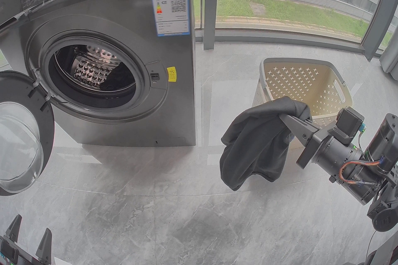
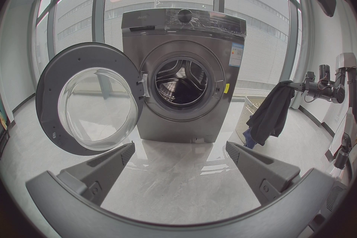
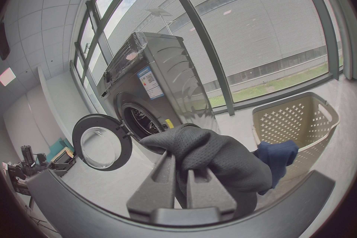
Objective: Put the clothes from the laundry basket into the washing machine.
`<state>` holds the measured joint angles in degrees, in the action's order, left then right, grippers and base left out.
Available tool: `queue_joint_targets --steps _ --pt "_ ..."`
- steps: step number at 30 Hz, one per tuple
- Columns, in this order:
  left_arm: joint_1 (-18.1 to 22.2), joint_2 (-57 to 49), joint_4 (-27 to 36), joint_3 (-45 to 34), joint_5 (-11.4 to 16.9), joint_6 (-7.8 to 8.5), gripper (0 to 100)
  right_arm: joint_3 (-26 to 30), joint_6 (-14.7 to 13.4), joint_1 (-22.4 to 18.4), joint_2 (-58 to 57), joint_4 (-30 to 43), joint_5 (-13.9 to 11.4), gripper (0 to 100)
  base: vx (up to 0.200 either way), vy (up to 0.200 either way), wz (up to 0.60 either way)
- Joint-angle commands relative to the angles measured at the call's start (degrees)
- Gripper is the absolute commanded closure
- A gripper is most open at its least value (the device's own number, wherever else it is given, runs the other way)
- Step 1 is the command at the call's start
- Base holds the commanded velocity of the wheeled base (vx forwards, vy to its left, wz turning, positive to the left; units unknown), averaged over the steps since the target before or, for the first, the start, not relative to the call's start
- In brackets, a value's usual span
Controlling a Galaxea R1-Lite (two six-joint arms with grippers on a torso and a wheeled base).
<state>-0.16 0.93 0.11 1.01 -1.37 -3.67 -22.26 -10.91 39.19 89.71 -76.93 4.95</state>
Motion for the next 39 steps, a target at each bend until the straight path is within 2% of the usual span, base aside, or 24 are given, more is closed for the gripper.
queue_joint_targets --steps 1,8,17,23,39 --pt "-0.02 -0.93 0.07 -0.92 -0.04 -0.02 0 0.02 0.01 0.01 0.29 0.03 0.06 100 0.0 0.2 0.0" --pt "-0.02 -0.93 0.07 -0.92 -0.04 -0.02 0 0.11 0.01 0.01 0.99 0.03 0.06 100 0.0 0.0 0.0" --pt "-0.02 -0.93 0.07 -0.92 -0.04 -0.02 0 0.29 -0.08 0.01 0.99 0.03 0.15 100 -0.2 0.0 0.0" --pt "-0.02 -0.93 0.07 -1.01 -0.04 -0.02 0 0.38 -0.08 -0.08 0.99 0.03 0.15 100 0.0 0.0 0.0" --pt "-0.02 -0.93 0.07 -0.92 -0.04 -0.11 0 0.11 -0.08 -0.52 0.9 0.03 0.15 100 0.0 0.2 0.0"
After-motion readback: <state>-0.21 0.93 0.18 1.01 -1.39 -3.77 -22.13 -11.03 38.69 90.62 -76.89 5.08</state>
